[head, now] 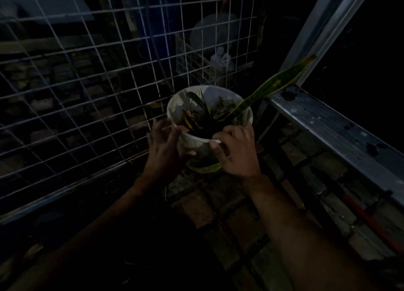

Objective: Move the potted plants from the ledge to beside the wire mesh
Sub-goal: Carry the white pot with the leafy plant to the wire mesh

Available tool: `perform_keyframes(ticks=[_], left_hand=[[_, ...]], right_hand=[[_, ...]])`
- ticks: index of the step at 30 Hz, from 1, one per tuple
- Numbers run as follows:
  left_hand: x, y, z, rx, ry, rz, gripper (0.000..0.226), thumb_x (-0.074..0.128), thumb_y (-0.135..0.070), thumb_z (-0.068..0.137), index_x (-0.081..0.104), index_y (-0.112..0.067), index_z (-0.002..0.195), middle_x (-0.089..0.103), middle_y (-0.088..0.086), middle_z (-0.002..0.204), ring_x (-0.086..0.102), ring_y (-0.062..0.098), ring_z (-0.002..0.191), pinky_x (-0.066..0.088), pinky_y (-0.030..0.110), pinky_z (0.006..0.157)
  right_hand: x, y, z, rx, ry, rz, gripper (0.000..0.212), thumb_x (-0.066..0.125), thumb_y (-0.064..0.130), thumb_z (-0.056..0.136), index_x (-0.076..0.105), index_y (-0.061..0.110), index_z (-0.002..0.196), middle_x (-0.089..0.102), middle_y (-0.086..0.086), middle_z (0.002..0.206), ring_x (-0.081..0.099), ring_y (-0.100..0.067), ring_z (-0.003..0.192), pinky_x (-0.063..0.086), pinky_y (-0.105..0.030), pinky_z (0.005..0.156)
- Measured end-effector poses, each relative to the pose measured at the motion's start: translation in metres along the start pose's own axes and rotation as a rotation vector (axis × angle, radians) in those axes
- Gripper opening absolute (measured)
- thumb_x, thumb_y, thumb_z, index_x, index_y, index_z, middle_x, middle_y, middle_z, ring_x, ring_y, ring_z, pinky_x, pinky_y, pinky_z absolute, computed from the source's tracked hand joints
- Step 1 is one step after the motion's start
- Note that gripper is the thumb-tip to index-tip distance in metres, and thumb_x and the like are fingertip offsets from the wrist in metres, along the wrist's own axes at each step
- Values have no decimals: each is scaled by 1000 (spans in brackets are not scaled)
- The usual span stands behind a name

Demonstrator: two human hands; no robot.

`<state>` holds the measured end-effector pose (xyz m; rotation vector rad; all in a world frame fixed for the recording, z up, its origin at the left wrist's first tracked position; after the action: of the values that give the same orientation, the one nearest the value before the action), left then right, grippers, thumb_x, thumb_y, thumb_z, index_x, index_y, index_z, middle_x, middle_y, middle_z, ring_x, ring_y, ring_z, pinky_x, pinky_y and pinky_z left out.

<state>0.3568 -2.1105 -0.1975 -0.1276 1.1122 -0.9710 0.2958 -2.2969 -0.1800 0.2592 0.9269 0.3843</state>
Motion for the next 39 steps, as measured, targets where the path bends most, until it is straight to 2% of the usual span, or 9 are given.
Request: perform_keyframes(ticks=[5, 11, 13, 17, 20, 27, 32, 36, 39], left_hand=[[9, -12, -8, 72, -46, -154, 33, 63, -39, 96, 56, -32, 127, 36, 22, 156, 28, 48, 148, 41, 49, 111], [5, -26, 2, 111, -115, -195, 19, 70, -6, 84, 69, 0, 102, 51, 33, 126, 40, 2, 115, 34, -2, 95], [11, -25, 4, 102, -9, -191, 19, 71, 1, 82, 67, 3, 101, 50, 33, 126, 49, 15, 114, 43, 14, 92], [16, -28, 12, 123, 44, -229, 22, 73, -14, 89, 69, -20, 110, 48, 24, 130, 56, 43, 119, 54, 42, 93], [17, -26, 7, 152, 63, -136, 26, 63, -31, 94, 62, -21, 118, 44, 21, 135, 51, 35, 124, 51, 38, 101], [-74, -34, 9, 54, 299, -71, 50, 64, -55, 86, 57, -40, 133, 39, 10, 143, 35, 39, 137, 31, 48, 108], [-229, -90, 55, -100, 296, -198, 61, 62, -52, 83, 56, -31, 140, 44, 17, 143, 43, 38, 135, 43, 61, 105], [-420, -143, 101, -260, 67, -279, 51, 61, -55, 84, 47, -51, 133, 41, 2, 139, 44, 20, 134, 45, 41, 109], [-588, -190, 134, -405, -92, -282, 52, 62, -53, 82, 47, -43, 131, 39, 1, 134, 51, 27, 129, 49, 52, 106]], right_hand=[[13, 9, -15, 421, -128, 418, 44, 61, 44, 96, 54, 16, 128, 20, -10, 153, 15, -31, 149, 30, -47, 118], [17, 14, -10, 549, -271, 610, 55, 68, 12, 93, 38, 3, 138, -1, -13, 161, 26, -27, 142, 42, -7, 93], [17, 11, -8, 549, -290, 627, 44, 67, 3, 91, 41, 0, 128, -1, -13, 161, 26, -20, 137, 39, 4, 82], [14, -2, -5, 563, -304, 603, 36, 64, 2, 92, 43, 0, 122, 0, -12, 162, 25, -4, 135, 49, -22, 93], [9, 1, -9, 478, -292, 511, 31, 67, 8, 94, 51, -3, 117, 6, -10, 159, 19, 26, 130, 39, 0, 88], [-55, 41, 31, 527, 38, 328, 26, 65, 19, 77, 68, 11, 102, 56, -7, 131, 42, -36, 136, 26, -49, 120], [-145, 139, 100, 356, 296, 359, 42, 66, 27, 83, 62, 14, 123, 36, -16, 150, 39, -14, 132, 44, -32, 95], [-240, 254, 213, 154, 376, 357, 44, 61, 29, 85, 63, 10, 124, 52, -15, 139, 47, -27, 131, 44, -37, 102], [-311, 374, 309, 52, 456, 427, 44, 59, 28, 90, 59, 11, 130, 53, -13, 139, 44, -22, 130, 36, -30, 106]])
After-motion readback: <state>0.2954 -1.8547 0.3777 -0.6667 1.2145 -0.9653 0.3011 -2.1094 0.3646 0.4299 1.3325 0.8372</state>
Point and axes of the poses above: each hand's wrist, its own z-axis towards the middle knuckle, its own x-axis out of the palm, y = z × x, the point moved 6 cm from there along z, towards the middle knuckle
